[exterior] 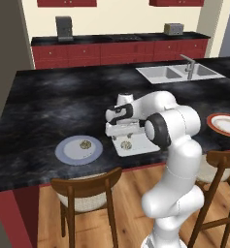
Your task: Place two dumplings into each of the tupperware containers and then place the containers in the fridge.
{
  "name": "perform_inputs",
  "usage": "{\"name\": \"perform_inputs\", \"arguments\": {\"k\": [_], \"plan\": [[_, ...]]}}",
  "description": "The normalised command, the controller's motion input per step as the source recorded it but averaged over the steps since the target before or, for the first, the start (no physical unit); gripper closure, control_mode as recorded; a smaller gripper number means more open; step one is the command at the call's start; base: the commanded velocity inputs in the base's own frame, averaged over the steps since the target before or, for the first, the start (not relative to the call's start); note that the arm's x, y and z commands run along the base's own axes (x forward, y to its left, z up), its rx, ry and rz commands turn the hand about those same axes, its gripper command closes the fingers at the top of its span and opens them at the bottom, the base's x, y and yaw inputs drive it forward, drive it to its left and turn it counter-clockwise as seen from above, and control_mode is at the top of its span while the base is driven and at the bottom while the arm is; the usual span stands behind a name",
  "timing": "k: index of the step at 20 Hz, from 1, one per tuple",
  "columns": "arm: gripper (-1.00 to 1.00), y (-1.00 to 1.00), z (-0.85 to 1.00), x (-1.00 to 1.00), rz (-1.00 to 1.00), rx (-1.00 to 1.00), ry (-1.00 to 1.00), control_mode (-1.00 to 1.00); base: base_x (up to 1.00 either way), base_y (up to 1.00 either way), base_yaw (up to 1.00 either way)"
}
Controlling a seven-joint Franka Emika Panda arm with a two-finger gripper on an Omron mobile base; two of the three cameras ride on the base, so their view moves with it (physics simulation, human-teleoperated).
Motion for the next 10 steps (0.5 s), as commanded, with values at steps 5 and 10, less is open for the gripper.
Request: {"name": "perform_inputs", "arguments": {"k": [5,10], "plan": [[-1.0,1.0,0.36,0.04,0.0,-0.05,0.03,-1.0,0.0,0.0,0.0],[-1.0,1.0,0.0,0.18,0.0,-0.03,0.03,-1.0,0.0,0.0,0.0]]}}
